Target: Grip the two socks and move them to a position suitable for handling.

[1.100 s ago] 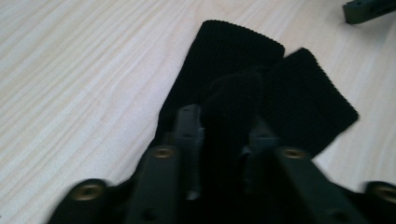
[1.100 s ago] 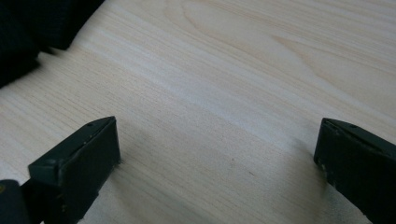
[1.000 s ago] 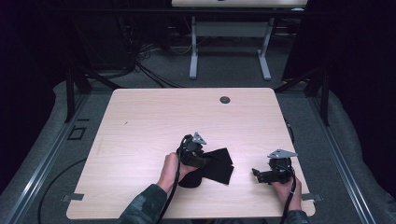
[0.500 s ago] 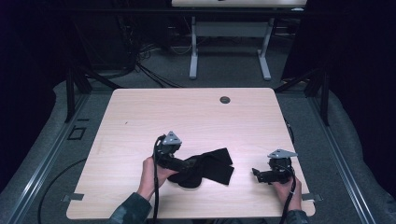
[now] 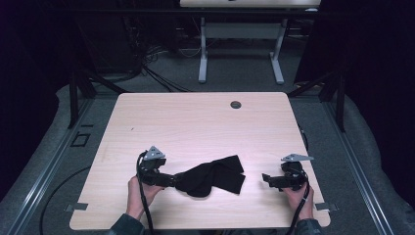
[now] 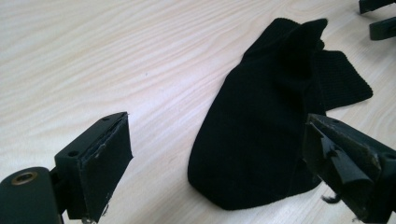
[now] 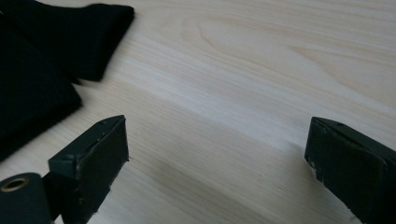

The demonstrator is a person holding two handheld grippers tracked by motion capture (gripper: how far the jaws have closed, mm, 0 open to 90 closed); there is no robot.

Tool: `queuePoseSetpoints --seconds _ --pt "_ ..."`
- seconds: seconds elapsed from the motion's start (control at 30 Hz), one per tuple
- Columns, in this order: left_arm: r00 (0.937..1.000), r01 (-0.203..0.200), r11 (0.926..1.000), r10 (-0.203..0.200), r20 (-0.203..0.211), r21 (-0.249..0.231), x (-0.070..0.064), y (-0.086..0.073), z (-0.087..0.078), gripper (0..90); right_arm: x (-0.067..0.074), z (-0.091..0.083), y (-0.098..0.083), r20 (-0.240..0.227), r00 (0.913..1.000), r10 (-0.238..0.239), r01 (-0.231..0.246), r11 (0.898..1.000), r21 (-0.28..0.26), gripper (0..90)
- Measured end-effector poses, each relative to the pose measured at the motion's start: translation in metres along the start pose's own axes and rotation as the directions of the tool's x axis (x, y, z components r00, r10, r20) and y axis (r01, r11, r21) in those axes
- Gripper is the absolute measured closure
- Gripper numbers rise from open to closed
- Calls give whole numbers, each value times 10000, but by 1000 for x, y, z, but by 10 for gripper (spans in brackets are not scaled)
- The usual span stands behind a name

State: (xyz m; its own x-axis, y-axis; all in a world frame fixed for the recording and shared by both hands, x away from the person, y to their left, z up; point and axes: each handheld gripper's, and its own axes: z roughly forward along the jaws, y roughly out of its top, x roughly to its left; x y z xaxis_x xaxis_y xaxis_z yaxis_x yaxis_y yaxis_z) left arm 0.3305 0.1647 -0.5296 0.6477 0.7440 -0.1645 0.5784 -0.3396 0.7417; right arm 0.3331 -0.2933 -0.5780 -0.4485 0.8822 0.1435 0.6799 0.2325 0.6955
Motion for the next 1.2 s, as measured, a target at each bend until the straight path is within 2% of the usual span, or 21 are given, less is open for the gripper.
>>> queuePoseSetpoints --seconds 0.1,0.27,0.47,0.6,0.8,0.9,1.0,1.07,1.1,1.13,1.17,1.2 --pt "10000 -16 9999 17 -49 166 0 -4 2 92 8 -2 7 -424 9991 -20 19 10000 -39 94" --pt "9999 118 9997 -116 -72 209 -2 -12 5 122 19 -5 23 -963 9953 -37 31 10000 -70 222" --pt "9989 420 9979 -409 -221 488 0 -22 11 156 35 2 44 -1103 9927 -498 508 9987 65 288" --pt "9964 796 9952 -778 -324 571 2 -26 14 164 42 11 55 -1171 9916 -554 594 9978 310 317" --pt "9953 916 9934 -892 -380 696 1 -28 20 180 47 29 64 -1203 9903 -690 777 9946 693 324" --pt "9954 868 9931 -833 -470 785 -1 -28 22 182 50 36 66 -1236 9899 -687 804 9925 922 325" --pt "9981 469 9953 -433 -437 853 -6 -28 25 197 54 41 66 -1283 9883 -822 962 9896 1073 331" --pt "9989 325 9940 -287 -376 1047 -11 -26 30 218 56 46 68 -1324 9863 -985 1152 9854 1253 334" --pt "9991 253 9934 -213 -370 1120 -12 -25 34 240 57 50 69 -1223 9877 -970 1128 9851 1301 348" --pt "9993 191 9896 -144 -340 1428 -11 -23 38 279 57 54 70 -1272 9876 -920 1085 9855 1301 376" --pt "9993 191 9896 -144 -340 1428 -11 -23 38 366 57 54 70 -1272 9876 -920 1085 9855 1301 376" --pt "9991 233 9899 -180 -391 1400 -12 -23 40 366 58 61 73 -1201 9886 -904 1077 9834 1462 431"
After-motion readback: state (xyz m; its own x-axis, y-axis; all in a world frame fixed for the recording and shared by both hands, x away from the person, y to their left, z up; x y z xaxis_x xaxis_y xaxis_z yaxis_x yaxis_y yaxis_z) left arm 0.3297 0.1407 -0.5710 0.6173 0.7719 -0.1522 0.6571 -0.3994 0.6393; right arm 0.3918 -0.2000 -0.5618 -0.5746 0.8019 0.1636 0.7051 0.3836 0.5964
